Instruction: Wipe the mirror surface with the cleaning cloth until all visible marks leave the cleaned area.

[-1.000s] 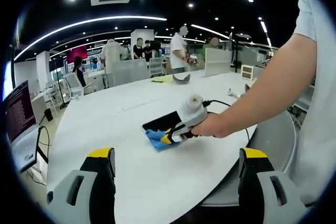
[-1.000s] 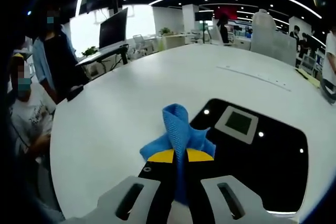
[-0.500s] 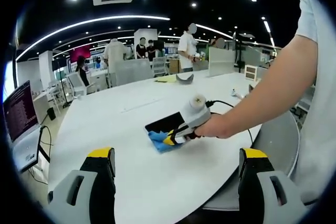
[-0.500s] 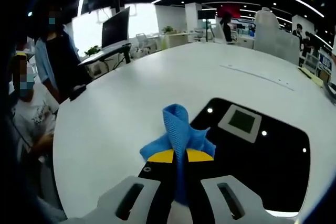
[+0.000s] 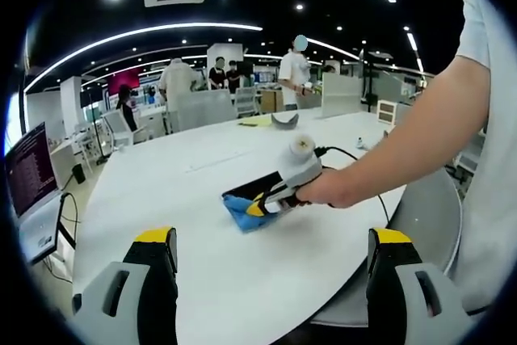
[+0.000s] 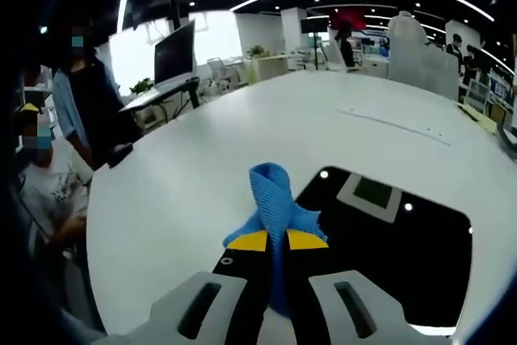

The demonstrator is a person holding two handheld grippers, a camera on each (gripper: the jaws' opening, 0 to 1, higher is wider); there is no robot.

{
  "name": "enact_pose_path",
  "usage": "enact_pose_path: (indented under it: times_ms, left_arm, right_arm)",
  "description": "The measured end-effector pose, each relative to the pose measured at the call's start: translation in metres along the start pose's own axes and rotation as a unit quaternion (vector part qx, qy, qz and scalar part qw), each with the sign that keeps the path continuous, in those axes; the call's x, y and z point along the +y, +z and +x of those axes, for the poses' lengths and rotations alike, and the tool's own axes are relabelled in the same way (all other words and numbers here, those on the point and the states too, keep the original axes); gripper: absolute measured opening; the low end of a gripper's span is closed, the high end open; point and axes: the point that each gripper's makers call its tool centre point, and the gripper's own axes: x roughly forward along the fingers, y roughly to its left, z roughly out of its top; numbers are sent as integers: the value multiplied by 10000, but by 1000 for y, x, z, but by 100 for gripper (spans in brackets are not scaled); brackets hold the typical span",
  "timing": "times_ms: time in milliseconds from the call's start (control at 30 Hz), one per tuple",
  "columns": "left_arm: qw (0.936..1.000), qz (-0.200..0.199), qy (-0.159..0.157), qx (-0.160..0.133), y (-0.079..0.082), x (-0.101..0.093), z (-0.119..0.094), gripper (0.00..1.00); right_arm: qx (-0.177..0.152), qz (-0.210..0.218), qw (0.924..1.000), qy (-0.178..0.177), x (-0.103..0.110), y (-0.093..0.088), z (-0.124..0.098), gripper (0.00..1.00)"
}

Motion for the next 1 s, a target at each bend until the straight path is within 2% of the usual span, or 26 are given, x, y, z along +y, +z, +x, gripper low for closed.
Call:
enact_pose_path:
  times_ms: [133,233,467,767,1000]
  left_arm:
    - [10000,20,4,-5,1,0,-1,99]
    - [10000,33,2,-19,2,-1,-1,99]
    - [10000,59,-3,-19,4,-2,-1,99]
    - [9999,121,-42,14,4,-5,1,99]
    - [9999,148,-20,14,6,-5,5,99]
  right_arm:
    - [-94,-42,9999,38,4,12,2,1]
    - [-36,-159,9998,91,9,10,3,1]
    - [-65,-78,9999,73,7,8,0,1]
    - [-116,-26,9999,-26,-11,9,-11,1]
    - [-90,31,9997,-210,-40,-1,-25,1]
